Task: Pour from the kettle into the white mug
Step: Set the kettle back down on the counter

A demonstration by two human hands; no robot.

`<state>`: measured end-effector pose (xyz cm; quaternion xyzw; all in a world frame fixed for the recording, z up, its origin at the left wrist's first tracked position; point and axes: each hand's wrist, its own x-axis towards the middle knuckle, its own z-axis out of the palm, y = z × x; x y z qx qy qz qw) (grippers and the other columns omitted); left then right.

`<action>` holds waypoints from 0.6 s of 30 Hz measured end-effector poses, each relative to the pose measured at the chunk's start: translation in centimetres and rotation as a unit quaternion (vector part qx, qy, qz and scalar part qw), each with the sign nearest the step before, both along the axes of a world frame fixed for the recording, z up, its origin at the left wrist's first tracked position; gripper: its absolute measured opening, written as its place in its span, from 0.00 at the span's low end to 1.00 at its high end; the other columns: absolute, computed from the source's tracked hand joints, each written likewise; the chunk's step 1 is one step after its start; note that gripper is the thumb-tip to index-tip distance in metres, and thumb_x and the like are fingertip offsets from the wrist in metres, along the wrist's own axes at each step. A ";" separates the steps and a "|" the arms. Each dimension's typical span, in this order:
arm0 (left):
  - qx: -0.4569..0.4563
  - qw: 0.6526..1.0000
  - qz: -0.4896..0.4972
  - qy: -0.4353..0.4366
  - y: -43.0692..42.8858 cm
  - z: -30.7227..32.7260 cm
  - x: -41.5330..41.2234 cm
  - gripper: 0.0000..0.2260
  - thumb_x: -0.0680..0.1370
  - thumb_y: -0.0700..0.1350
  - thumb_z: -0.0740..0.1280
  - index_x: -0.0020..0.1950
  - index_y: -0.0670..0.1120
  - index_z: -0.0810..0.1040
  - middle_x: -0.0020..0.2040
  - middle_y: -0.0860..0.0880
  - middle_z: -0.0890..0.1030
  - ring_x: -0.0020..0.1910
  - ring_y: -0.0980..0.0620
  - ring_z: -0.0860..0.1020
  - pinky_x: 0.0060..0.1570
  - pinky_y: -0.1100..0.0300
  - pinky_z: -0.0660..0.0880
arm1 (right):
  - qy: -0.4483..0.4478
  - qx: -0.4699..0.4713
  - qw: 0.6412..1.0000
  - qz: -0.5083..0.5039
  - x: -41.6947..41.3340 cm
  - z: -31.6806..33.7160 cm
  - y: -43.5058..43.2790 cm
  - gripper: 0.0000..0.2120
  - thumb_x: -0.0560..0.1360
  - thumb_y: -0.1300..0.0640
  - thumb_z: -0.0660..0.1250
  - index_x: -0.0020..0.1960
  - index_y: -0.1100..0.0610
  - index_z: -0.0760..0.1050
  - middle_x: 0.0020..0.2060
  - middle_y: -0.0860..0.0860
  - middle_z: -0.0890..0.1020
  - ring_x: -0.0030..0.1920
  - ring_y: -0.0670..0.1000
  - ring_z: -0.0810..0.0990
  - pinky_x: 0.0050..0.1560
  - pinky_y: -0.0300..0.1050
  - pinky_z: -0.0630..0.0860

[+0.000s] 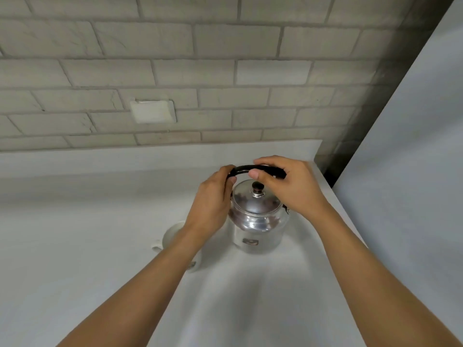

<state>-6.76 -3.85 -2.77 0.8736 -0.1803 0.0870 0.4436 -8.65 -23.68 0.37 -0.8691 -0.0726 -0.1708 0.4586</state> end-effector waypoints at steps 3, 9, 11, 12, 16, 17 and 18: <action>0.009 1.000 0.013 -0.019 -0.3 -0.4 3.1 0.13 0.88 0.42 0.59 0.71 0.44 0.76 0.50 0.52 0.80 0.46 0.50 0.78 0.43 0.65 0.68 | 0.007 -0.010 1.000 0.003 2.3 -0.8 -0.7 0.24 0.74 0.35 0.70 0.67 0.43 0.79 0.56 0.38 0.84 0.57 0.37 0.81 0.57 0.32 0.75; -0.025 0.996 0.073 0.033 -0.4 -1.3 10.0 0.14 0.88 0.44 0.58 0.71 0.47 0.76 0.46 0.52 0.81 0.41 0.51 0.79 0.41 0.58 0.73 | 0.073 0.017 0.995 -0.067 7.8 -5.1 -2.0 0.21 0.84 0.42 0.57 0.76 0.45 0.68 0.63 0.47 0.81 0.61 0.48 0.79 0.54 0.23 0.68; -0.027 0.997 0.068 0.032 -0.5 -1.7 11.9 0.14 0.88 0.44 0.58 0.72 0.47 0.75 0.47 0.54 0.80 0.43 0.52 0.79 0.41 0.65 0.72 | 0.090 0.029 0.993 -0.078 9.8 -6.4 -2.0 0.19 0.85 0.44 0.55 0.75 0.45 0.68 0.54 0.45 0.82 0.53 0.47 0.80 0.44 0.21 0.69; -0.019 0.998 0.064 0.023 -0.5 -1.9 12.8 0.14 0.88 0.43 0.58 0.72 0.46 0.75 0.48 0.53 0.80 0.45 0.50 0.79 0.42 0.68 0.71 | 0.096 0.033 0.992 -0.080 10.8 -6.9 -2.1 0.19 0.85 0.44 0.54 0.74 0.44 0.68 0.51 0.44 0.82 0.51 0.47 0.81 0.42 0.23 0.70; -0.003 0.999 0.050 0.018 -0.8 -2.9 15.7 0.13 0.87 0.41 0.59 0.69 0.43 0.77 0.50 0.50 0.81 0.45 0.48 0.79 0.40 0.74 0.69 | 0.125 0.048 0.988 -0.082 13.9 -8.7 -2.5 0.16 0.86 0.45 0.54 0.72 0.42 0.67 0.50 0.45 0.82 0.50 0.48 0.83 0.42 0.31 0.71; 0.000 0.998 0.050 0.023 -0.9 -3.2 16.3 0.12 0.87 0.41 0.59 0.69 0.44 0.77 0.50 0.49 0.82 0.45 0.48 0.79 0.40 0.75 0.69 | 0.131 0.047 0.987 -0.081 14.4 -9.0 -2.6 0.16 0.86 0.45 0.54 0.72 0.42 0.67 0.51 0.45 0.82 0.50 0.48 0.83 0.41 0.32 0.71; 0.002 0.998 0.048 0.027 -1.0 -3.4 16.7 0.12 0.87 0.41 0.59 0.69 0.44 0.77 0.51 0.49 0.82 0.45 0.49 0.79 0.40 0.74 0.69 | 0.134 0.048 0.987 -0.079 14.8 -9.4 -2.6 0.16 0.86 0.45 0.54 0.72 0.42 0.67 0.53 0.46 0.83 0.51 0.48 0.83 0.41 0.33 0.72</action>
